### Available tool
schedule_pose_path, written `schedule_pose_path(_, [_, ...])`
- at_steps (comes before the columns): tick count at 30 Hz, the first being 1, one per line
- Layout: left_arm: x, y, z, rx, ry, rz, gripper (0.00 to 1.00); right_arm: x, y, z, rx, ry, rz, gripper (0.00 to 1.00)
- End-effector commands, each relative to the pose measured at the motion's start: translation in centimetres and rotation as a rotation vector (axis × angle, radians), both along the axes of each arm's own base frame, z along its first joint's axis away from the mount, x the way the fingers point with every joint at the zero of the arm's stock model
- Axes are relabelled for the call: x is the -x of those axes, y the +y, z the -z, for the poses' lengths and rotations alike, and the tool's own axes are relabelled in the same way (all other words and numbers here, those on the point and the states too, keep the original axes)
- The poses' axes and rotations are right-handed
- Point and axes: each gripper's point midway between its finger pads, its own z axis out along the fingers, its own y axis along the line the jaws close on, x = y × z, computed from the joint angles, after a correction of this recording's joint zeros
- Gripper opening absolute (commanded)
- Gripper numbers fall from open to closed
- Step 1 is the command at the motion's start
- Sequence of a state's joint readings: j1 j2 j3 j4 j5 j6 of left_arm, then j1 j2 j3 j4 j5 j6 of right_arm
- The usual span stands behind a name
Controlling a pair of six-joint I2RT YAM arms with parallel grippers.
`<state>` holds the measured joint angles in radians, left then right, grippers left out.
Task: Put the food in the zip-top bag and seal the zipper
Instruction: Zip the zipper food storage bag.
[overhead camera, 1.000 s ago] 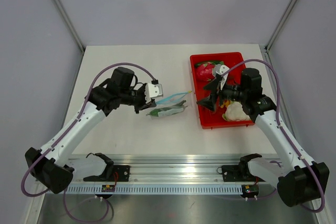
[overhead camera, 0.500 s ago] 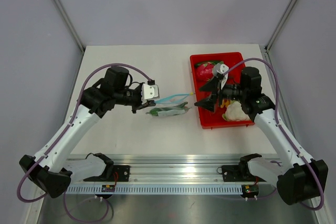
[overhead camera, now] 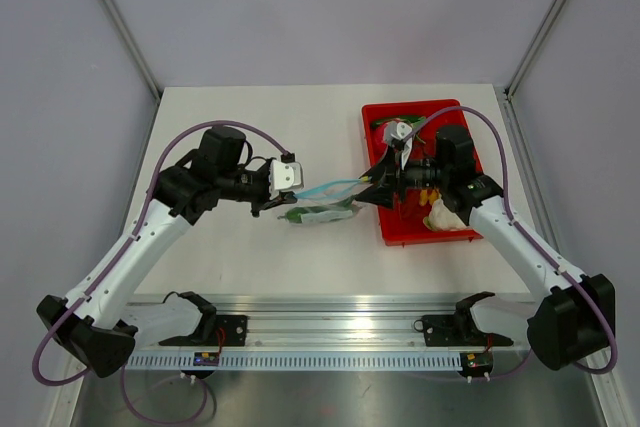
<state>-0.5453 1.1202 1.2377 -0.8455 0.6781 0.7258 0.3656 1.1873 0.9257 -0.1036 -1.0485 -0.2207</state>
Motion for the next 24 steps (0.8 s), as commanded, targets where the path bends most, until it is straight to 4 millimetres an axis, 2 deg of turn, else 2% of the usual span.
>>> schedule_pose_path(1, [0.0, -0.3, -2.0, 0.047, -0.060, 0.023, 0.00, -1.0, 0.2, -3.0, -0.043, -0.109, 0.032, 0.54])
schedule_pose_path(2, [-0.1, -0.3, -1.9, 0.045, -0.056, 0.021, 0.00, -1.0, 0.2, -3.0, -0.042, -0.112, 0.037, 0.48])
schedule_pose_path(7, [-0.2, -0.2, -1.5, 0.035, -0.058, 0.013, 0.00, -0.9, 0.0, -2.6, -0.024, -0.105, 0.045, 0.35])
schedule_pose_path(10, [-0.2, -0.2, -1.6, 0.039, -0.057, 0.017, 0.00, -0.8, 0.0, -2.4, -0.021, -0.101, 0.043, 0.19])
schedule_pose_path(11, [-0.2, -0.3, -1.6, 0.040, -0.057, 0.017, 0.00, -0.9, 0.0, -2.5, -0.023, -0.099, 0.044, 0.08])
schedule_pose_path(12, [-0.2, -0.3, -1.6, 0.041, -0.058, 0.014, 0.00, -0.9, 0.0, -2.5, -0.023, -0.099, 0.049, 0.04])
schedule_pose_path(13, [-0.3, -0.2, -1.5, 0.038, -0.056, 0.010, 0.00, -1.1, 0.0, -2.7, -0.024, -0.103, 0.055, 0.00])
schedule_pose_path(15, [-1.1, -0.2, -1.7, 0.043, -0.072, -0.031, 0.01, -1.3, -0.1, -2.7, -0.023, -0.109, 0.072, 0.00])
schedule_pose_path(16, [-1.4, -0.1, -1.5, 0.043, -0.070, -0.049, 0.17, -1.6, -0.2, -2.7, -0.019, -0.115, 0.089, 0.00])
schedule_pose_path(19, [-2.4, 0.1, -1.9, 0.061, -0.096, -0.121, 0.40, -2.4, -0.4, -2.4, 0.004, -0.115, 0.126, 0.00])
schedule_pose_path(21, [-2.7, 0.0, -2.8, 0.084, -0.130, -0.126, 0.45, -3.1, -0.6, -1.6, 0.048, -0.090, 0.149, 0.00])
schedule_pose_path(24, [-3.7, -0.5, -4.9, 0.150, -0.182, -0.157, 0.58, -3.2, -0.6, -1.1, 0.074, -0.050, 0.144, 0.00])
